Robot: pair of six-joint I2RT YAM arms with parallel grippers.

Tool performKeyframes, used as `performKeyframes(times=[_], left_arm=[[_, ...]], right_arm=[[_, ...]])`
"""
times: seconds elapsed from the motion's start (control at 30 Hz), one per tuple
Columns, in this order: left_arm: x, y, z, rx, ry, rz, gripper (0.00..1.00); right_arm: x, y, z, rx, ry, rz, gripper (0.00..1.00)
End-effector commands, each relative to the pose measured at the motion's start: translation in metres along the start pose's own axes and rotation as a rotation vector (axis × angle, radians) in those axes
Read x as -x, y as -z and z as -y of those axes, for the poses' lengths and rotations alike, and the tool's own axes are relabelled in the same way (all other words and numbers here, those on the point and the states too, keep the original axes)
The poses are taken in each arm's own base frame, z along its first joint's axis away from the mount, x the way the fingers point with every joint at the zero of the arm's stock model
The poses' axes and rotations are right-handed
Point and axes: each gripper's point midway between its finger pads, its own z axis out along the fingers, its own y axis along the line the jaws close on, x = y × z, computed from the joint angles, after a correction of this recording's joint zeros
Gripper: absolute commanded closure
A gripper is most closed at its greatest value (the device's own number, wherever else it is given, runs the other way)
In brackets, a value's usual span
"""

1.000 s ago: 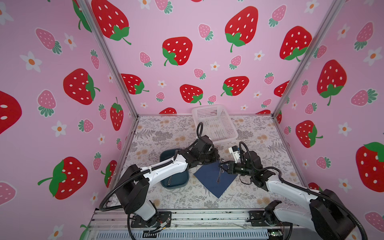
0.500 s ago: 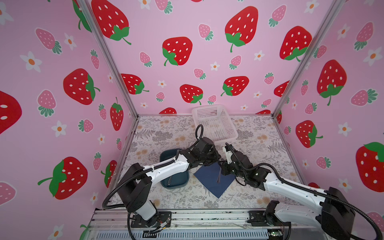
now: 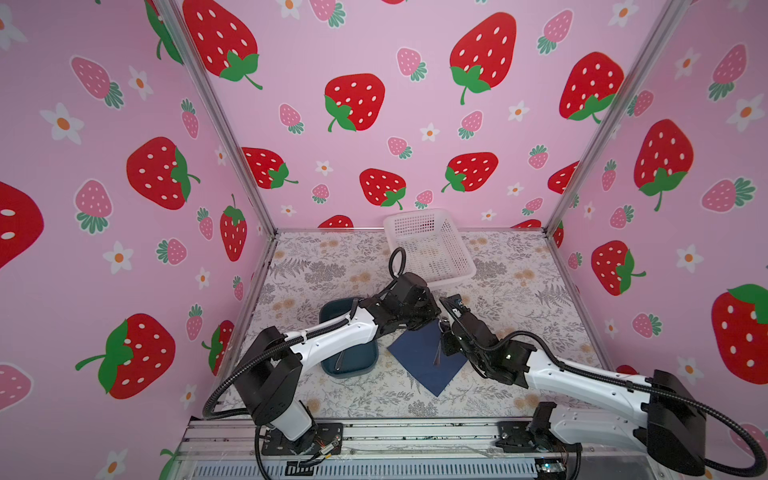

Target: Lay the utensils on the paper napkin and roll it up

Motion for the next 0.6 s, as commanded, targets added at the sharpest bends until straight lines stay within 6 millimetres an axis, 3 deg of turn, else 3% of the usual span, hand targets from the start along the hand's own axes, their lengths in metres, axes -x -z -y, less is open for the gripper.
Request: performKeyframes(times=[0.0,0.1,0.33,0.57], left_arm=[[0.023,0.015,0.003,0.011,0.015,0.097,1.0],[0.022,0.016,0.002,0.001,-0.022,0.096,1.0],[0.018,0.022,0.008,-0.131,-0.103,0.075,1.0],[0.012,0.032,0.025,-0.259,-0.214,-0.027,1.0]], right_arm=[[0.01,0.008,0.004,-0.004,-0.037,0.053,0.85],[0.01,0.015,-0.001,0.066,-0.072,0.068,0.74],[0.018,0.033,-0.027,0.544,-0.239,0.051,0.58],[0.021,0.031,-0.038,0.749,-0.262,-0.038,0.52]])
